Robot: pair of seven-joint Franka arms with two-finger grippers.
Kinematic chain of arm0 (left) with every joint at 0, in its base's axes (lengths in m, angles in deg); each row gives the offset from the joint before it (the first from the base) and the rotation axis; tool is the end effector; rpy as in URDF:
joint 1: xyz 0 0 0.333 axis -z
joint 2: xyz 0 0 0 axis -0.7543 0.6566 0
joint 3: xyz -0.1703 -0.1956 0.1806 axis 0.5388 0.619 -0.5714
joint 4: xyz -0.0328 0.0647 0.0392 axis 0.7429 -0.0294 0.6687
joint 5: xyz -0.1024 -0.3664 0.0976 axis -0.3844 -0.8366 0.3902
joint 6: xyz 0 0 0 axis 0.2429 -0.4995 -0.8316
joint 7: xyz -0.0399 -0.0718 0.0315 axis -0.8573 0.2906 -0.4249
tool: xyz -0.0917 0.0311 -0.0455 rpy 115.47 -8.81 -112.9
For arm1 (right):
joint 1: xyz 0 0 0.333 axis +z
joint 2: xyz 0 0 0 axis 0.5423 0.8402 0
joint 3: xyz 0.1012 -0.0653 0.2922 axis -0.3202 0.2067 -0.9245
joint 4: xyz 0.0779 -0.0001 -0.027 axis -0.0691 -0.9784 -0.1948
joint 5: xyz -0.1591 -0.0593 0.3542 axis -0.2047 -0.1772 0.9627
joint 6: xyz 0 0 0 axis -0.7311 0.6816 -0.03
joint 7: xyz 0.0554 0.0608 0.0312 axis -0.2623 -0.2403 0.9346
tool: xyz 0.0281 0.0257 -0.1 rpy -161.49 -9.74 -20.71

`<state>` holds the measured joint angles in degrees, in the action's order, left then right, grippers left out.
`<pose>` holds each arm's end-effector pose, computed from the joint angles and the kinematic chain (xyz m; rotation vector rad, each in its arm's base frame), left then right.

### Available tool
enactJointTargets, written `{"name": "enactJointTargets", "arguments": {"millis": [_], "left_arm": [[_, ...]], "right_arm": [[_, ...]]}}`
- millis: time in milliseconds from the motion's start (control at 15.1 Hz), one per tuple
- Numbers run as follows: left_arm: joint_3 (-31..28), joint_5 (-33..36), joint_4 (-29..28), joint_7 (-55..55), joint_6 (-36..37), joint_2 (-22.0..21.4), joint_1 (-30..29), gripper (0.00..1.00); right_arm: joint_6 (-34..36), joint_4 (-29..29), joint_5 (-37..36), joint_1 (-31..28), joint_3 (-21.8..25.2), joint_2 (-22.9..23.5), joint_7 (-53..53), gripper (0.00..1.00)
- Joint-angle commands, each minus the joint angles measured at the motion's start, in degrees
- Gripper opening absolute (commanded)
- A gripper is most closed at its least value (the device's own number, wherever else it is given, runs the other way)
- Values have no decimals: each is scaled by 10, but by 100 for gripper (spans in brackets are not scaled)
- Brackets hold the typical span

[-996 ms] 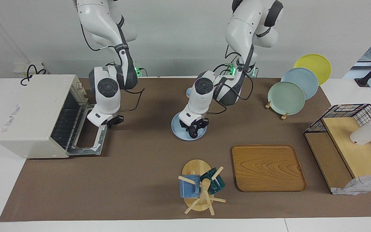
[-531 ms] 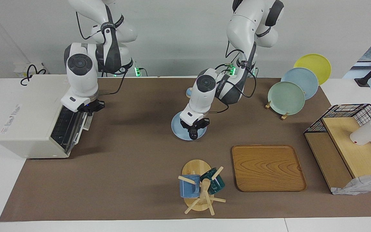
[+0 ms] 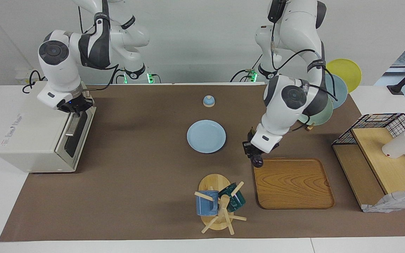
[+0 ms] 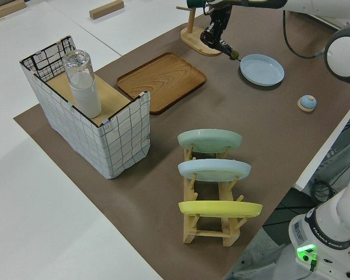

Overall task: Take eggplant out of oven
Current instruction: 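Carry the eggplant to the wooden tray while the right gripper returns, then lower the eggplant onto the wooden tray and open the left gripper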

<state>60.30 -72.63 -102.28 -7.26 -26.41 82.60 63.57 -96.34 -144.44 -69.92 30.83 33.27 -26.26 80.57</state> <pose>0.6549 -0.2352 0.4096 3.0351 0.0662 -0.0374 0.5189 -0.0680 0.4847 2.8417 0.3595 -0.2787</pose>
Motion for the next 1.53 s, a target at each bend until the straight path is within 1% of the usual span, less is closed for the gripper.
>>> {"name": "enactJointTargets", "arguments": {"millis": [0,133,199,266,398,465,531,598,664,863,996,1062,1129,1261,1328,1394,1461], "left_arm": [[6,5,52,68,9,50,-48,0],[6,11,114,91,14,97,-67,0],[5,18,129,106,5,114,-76,0],[5,25,132,122,-4,119,-84,0],[5,47,125,152,-27,122,-98,0],[5,70,109,158,-48,121,-99,0],[5,72,89,158,-70,117,-100,0],[5,70,80,158,-81,114,-100,0],[5,70,80,157,-79,114,-101,0],[5,70,74,158,-83,113,-101,0],[5,70,60,157,-86,105,-102,0],[5,70,60,158,-86,105,-104,47],[5,70,62,158,-79,104,-105,99],[5,73,69,155,-59,103,-105,100],[5,73,75,155,-32,103,-105,100],[5,70,87,154,-11,100,-106,100],[6,67,93,151,-5,88,-107,100]], "right_arm": [[87,80,36,2,-6,-6,13,0],[135,149,79,2,-8,8,11,9],[144,171,99,2,-8,15,10,13],[145,184,108,2,-8,19,9,14],[151,197,110,2,-9,25,8,19],[147,194,116,1,-9,25,8,26],[149,190,123,-2,-9,24,8,44],[151,183,123,-4,-9,20,10,92],[148,175,128,-5,-9,18,10,100],[140,186,137,2,-9,22,7,100],[152,189,139,2,-9,23,5,100],[159,188,139,6,-8,22,4,100],[156,189,139,16,-4,22,-1,100],[154,189,142,17,-5,23,-16,100],[158,189,147,16,-8,23,-16,100],[155,188,148,17,-10,23,-23,100],[147,190,150,17,-9,29,-39,100]]}}
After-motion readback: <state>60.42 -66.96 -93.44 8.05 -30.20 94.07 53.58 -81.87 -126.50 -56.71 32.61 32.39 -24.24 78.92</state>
